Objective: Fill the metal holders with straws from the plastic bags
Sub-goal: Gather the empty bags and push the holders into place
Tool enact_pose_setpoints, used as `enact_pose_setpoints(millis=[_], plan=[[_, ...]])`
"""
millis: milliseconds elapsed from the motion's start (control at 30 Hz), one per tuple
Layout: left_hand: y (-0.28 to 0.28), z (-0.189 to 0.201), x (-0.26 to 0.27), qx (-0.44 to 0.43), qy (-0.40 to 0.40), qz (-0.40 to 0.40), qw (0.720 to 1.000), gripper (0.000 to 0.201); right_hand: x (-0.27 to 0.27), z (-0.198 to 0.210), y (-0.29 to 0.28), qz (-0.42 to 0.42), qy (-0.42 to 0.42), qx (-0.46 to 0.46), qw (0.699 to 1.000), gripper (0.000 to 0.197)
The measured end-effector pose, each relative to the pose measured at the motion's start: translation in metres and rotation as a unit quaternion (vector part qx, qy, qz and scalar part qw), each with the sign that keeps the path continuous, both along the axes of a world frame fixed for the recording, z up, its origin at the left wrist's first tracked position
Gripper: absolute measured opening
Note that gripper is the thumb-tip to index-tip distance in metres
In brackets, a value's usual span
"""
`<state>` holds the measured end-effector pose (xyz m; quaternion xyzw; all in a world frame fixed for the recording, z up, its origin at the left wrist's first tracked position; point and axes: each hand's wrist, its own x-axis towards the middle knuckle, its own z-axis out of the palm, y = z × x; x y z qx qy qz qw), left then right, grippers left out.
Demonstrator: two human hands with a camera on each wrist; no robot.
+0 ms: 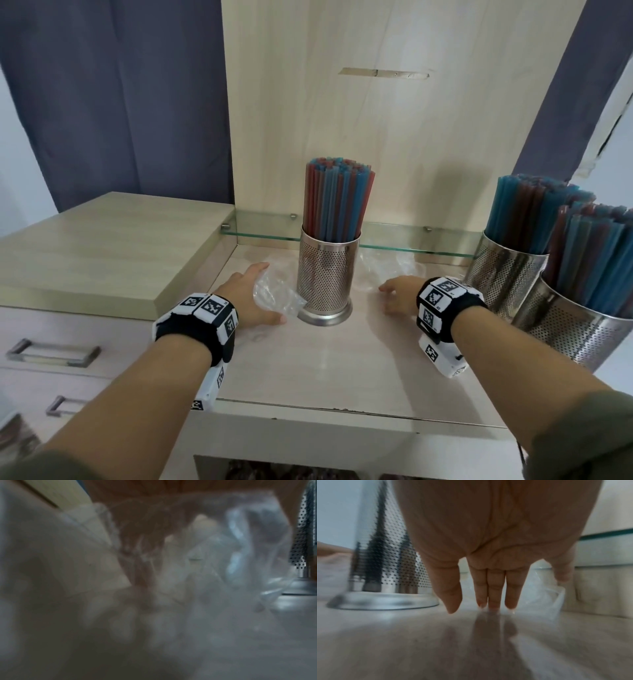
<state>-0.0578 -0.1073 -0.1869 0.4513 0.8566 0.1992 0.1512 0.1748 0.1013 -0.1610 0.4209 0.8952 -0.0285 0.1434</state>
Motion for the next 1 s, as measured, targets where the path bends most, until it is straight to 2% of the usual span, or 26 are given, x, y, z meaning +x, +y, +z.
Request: enact_pose_setpoints(millis=[200,233,300,333,400,467,533,600,667,767,867,1000], plan=[[0.0,0.0,-0.001,-0.002,0.005,-0.009,1.0,0.118,0.038,0.011,-0.04,0.059,-0.058,-0.021,0.996,0.043],[0.0,0.0,-0.001,-0.002,0.005,-0.011,1.0,0.118,0.045,0.015,-0.049,0.069,-0.046,-0.036,0.996,0.039],[0.001,-0.002,-0.002,-0.002,0.006,-0.012,1.0,0.119,0.055,0.028,-0.065,0.086,0.028,-0.063,0.994,0.032],[0.002,-0.003,-0.003,-0.003,0.004,-0.013,1.0,0.119,0.058,0.036,-0.071,0.093,0.07,-0.045,0.992,0.032],[0.003,-0.004,-0.003,-0.002,0.005,-0.008,1.0,0.12,0.062,0.045,-0.074,0.103,0.132,0.047,0.985,0.048],[0.003,-0.005,-0.004,-0.008,0.025,0.007,1.0,0.122,0.064,0.045,-0.069,0.086,0.13,0.123,0.98,0.077],[0.002,-0.005,-0.004,-0.031,0.063,0.027,0.997,0.124,0.066,0.037,-0.058,0.045,0.074,0.109,0.99,0.103],[0.002,-0.004,-0.002,-0.053,0.08,0.039,0.995,0.127,0.064,0.025,-0.047,0.009,0.033,0.025,0.999,0.112],[0.001,-0.002,0.001,-0.061,0.083,0.048,0.994,0.13,0.061,0.012,-0.043,0.003,0.004,-0.034,0.999,0.105],[-0.002,0.002,0.004,-0.068,0.047,0.042,0.996,0.135,0.057,0.002,-0.053,0.025,-0.029,-0.037,0.999,0.082],[-0.004,0.005,0.006,-0.098,0.038,0.02,0.994,0.142,0.057,0.001,-0.062,0.054,-0.025,-0.029,0.998,0.066],[-0.013,0.005,0.013,-0.104,0.033,-0.004,0.994,0.133,0.067,0.004,-0.077,0.088,0.018,-0.037,0.995,0.058]])
